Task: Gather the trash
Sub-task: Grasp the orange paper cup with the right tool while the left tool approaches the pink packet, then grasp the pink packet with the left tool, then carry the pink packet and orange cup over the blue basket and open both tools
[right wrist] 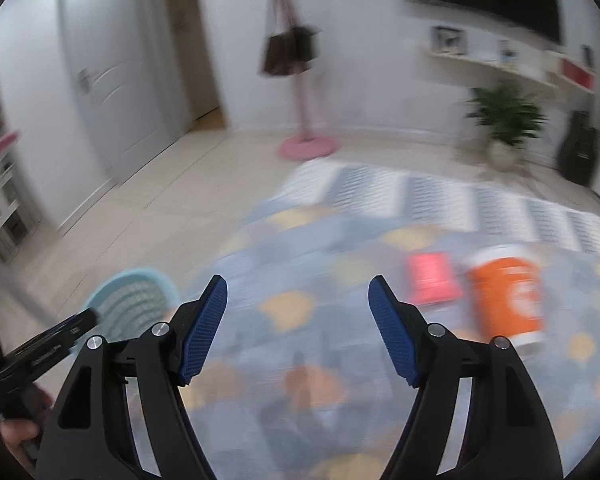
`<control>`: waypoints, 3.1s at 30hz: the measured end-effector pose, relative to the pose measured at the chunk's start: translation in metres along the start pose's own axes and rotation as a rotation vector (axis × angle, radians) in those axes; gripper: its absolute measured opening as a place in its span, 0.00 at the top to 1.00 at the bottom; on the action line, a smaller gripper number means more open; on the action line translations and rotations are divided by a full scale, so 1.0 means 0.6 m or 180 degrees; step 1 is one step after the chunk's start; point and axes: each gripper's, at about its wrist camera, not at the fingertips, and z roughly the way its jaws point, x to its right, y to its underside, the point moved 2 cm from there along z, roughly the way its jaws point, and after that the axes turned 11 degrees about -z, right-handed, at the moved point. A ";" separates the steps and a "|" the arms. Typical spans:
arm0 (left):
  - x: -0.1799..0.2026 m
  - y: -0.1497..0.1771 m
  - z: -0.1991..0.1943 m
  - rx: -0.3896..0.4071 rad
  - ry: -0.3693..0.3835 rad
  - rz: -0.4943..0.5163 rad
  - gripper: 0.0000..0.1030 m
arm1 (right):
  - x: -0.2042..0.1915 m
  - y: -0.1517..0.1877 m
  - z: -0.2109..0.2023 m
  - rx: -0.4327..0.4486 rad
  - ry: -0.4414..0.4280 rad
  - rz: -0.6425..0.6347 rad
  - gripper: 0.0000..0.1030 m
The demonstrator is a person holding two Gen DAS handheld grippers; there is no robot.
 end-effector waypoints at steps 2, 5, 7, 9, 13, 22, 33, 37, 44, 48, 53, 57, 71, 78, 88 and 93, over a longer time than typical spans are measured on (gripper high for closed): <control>0.043 0.006 0.003 -0.0047 0.0155 0.0092 0.50 | 0.060 0.001 -0.011 0.0055 0.0182 0.0077 0.32; 0.111 0.012 0.012 -0.0198 0.0478 0.0174 0.46 | 0.140 0.016 -0.013 0.0038 0.0477 0.0158 0.31; 0.165 0.015 0.022 -0.0269 0.0672 0.0295 0.44 | 0.188 0.031 -0.005 -0.0034 0.0600 0.0290 0.31; 0.218 0.020 0.037 -0.0334 0.0845 0.0422 0.41 | 0.225 0.049 0.007 -0.0123 0.0610 0.0403 0.30; 0.295 0.043 0.099 -0.0624 0.1130 0.0486 0.39 | 0.255 0.085 0.061 -0.0450 0.0416 0.0499 0.27; 0.364 0.097 0.230 -0.1049 0.1195 0.0358 0.39 | 0.247 0.123 0.118 -0.0658 0.0334 0.0623 0.27; 0.413 0.138 0.282 -0.1144 0.1139 0.0452 0.32 | 0.306 0.171 0.079 -0.0427 0.0542 0.1267 0.40; 0.430 0.148 0.293 -0.1047 0.1023 0.0582 0.32 | 0.313 0.180 0.064 -0.0338 0.0576 0.1385 0.40; 0.467 0.159 0.301 -0.0809 0.0587 0.0964 0.44 | 0.295 0.172 0.055 -0.0211 0.0617 0.1122 0.40; 0.456 0.154 0.292 -0.0800 0.0537 0.1002 0.63 | 0.280 0.164 0.051 -0.0158 0.0688 0.0942 0.40; 0.391 0.113 0.231 -0.0677 0.0707 0.0731 0.64 | 0.263 0.156 0.044 -0.0076 0.0786 0.0747 0.40; 0.343 0.074 0.158 -0.0444 0.0742 0.0717 0.64 | 0.229 0.143 0.042 -0.0052 0.0763 0.0555 0.40; 0.081 -0.057 -0.065 0.0449 0.0428 0.0149 0.64 | -0.109 -0.019 -0.006 0.0465 -0.0112 -0.0139 0.40; -0.063 -0.087 -0.082 0.0616 0.0105 -0.0231 0.64 | -0.258 -0.049 0.007 0.0434 -0.0439 -0.0341 0.40; -0.159 -0.112 -0.056 0.0530 -0.0241 -0.0394 0.64 | -0.388 -0.020 0.074 0.0078 -0.0760 -0.0474 0.40; -0.203 -0.119 -0.041 0.0449 -0.0363 -0.0504 0.63 | -0.411 -0.006 0.118 -0.0219 -0.1014 -0.0319 0.39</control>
